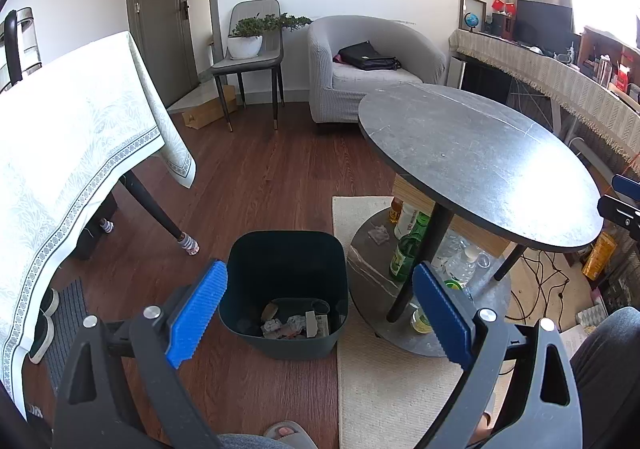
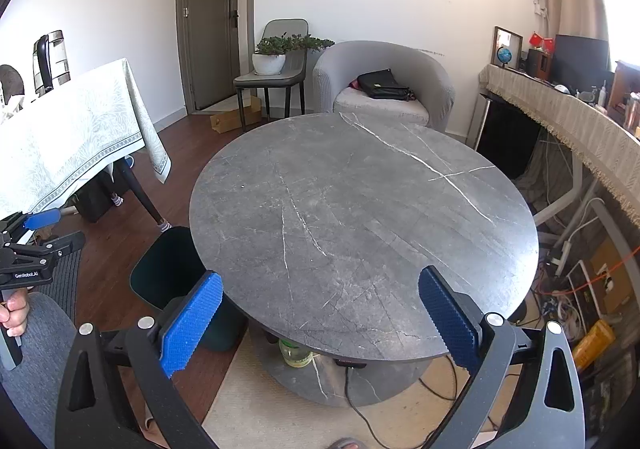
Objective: Collect trash
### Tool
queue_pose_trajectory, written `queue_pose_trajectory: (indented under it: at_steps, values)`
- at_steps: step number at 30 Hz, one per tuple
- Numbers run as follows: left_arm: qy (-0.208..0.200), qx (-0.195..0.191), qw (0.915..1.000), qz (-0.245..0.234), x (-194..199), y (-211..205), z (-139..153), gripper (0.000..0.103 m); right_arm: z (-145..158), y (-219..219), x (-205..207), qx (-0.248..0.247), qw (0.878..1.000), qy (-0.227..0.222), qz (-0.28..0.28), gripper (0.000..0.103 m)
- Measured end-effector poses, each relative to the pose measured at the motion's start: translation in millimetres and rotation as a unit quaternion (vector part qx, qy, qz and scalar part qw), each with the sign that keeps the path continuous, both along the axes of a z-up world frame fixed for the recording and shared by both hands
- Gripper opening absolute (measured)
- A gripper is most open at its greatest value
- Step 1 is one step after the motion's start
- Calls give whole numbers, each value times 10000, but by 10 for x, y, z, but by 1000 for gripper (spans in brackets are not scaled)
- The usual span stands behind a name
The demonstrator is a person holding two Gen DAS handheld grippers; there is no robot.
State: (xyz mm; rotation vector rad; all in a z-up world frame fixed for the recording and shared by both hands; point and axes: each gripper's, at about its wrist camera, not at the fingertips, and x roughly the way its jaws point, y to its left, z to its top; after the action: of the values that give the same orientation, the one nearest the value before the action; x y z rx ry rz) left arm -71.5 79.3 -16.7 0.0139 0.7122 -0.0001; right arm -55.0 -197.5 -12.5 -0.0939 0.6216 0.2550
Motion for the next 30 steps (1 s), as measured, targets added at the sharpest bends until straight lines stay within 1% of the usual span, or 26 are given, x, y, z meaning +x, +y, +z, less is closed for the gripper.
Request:
queue_pose_trajectory:
  at_steps: [30]
  values:
    - [17, -27, 10000, -28, 4, -16, 10, 96, -22, 34, -1, -68, 10000, 0, 35, 99]
